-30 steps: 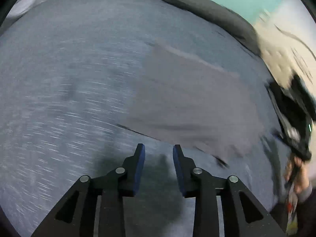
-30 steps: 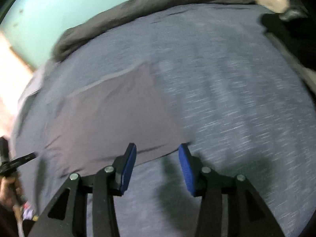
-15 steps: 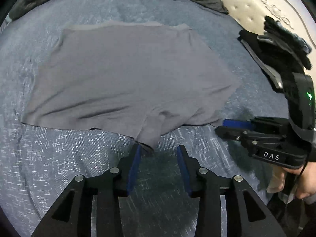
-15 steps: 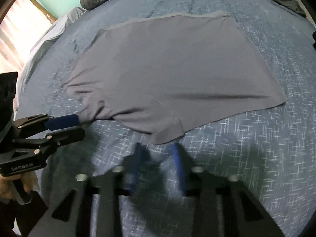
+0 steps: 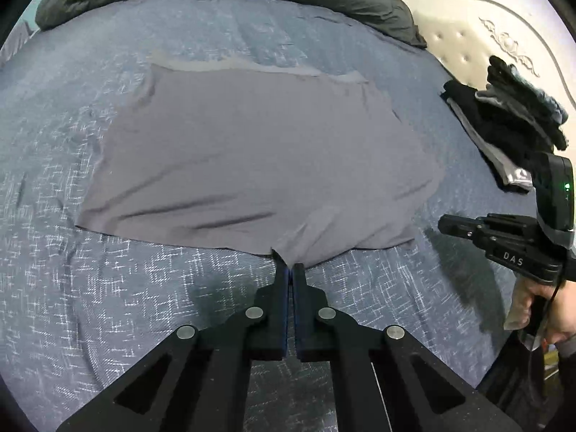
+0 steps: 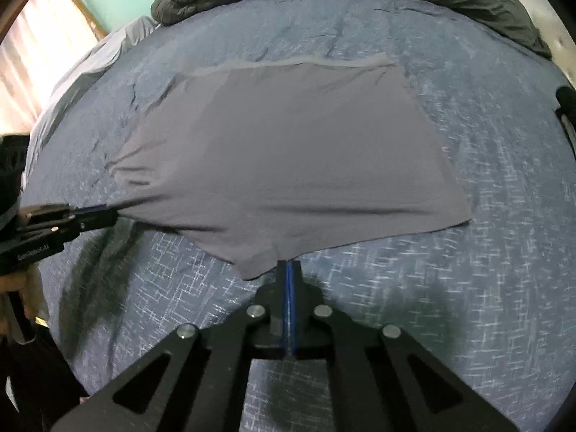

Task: Fold clothes

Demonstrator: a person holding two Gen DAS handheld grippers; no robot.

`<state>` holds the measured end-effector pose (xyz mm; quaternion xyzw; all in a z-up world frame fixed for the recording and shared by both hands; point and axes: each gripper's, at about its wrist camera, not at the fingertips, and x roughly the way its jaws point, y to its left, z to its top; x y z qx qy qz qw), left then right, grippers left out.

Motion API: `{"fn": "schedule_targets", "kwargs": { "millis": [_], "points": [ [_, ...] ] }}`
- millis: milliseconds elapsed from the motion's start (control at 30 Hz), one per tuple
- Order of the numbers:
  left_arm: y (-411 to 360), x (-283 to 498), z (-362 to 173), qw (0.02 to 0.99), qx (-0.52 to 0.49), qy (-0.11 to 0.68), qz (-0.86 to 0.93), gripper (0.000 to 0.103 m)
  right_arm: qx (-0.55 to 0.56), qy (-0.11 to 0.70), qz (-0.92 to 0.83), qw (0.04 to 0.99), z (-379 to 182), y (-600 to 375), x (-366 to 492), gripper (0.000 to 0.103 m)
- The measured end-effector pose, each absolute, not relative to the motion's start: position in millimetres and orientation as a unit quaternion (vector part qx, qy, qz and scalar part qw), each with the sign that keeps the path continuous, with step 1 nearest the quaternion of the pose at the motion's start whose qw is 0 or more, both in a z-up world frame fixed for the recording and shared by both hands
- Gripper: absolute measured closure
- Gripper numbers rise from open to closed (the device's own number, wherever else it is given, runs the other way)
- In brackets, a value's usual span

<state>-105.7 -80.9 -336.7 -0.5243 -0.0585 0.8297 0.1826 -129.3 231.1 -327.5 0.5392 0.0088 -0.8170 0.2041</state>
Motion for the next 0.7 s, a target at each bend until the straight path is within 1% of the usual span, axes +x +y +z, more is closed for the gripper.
{"fn": "schedule_targets", "kwargs": {
  "millis": [67, 133, 200, 233, 400, 433, 467, 500, 533, 567, 700],
  "points": [
    [-82, -107, -336, 0.182, -0.524, -0.059, 0.830, 0.101, 0.548, 0.007, -0.808, 0.214, -330, 224, -126, 0.103],
    [-86, -107, -334, 0.184, -0.523, -0.062, 0.830, 0.101, 0.554, 0.007, -0.802, 0.222, -334, 214, -122, 0.094],
    [-90, -106, -332, 0.184, -0.520, -0.062, 0.832, 0.101, 0.554, 0.010, -0.803, 0.220, -340, 207, -123, 0.064],
    [-90, -105, -331, 0.184, -0.520, -0.062, 0.832, 0.101, 0.554, 0.012, -0.803, 0.218, -342, 203, -124, 0.063],
    [-89, -103, -332, 0.185, -0.520, -0.066, 0.831, 0.101, 0.553, 0.022, -0.806, 0.211, -356, 185, -129, 0.063],
    [-89, -103, -332, 0.185, -0.520, -0.067, 0.831, 0.101, 0.553, 0.023, -0.806, 0.209, -359, 182, -129, 0.067],
    [-89, -103, -332, 0.186, -0.521, -0.068, 0.831, 0.101, 0.549, 0.029, -0.809, 0.209, -359, 180, -130, 0.087],
    [-89, -102, -332, 0.186, -0.521, -0.069, 0.830, 0.101, 0.547, 0.034, -0.811, 0.207, -359, 180, -132, 0.096],
    [-89, -102, -333, 0.186, -0.521, -0.069, 0.830, 0.101, 0.545, 0.035, -0.812, 0.205, -358, 181, -132, 0.097],
    [-89, -102, -333, 0.187, -0.521, -0.070, 0.830, 0.101, 0.543, 0.038, -0.815, 0.201, -356, 183, -133, 0.101],
    [-88, -101, -334, 0.188, -0.522, -0.073, 0.829, 0.101, 0.531, 0.055, -0.823, 0.194, -341, 194, -131, 0.103]
  ]
}}
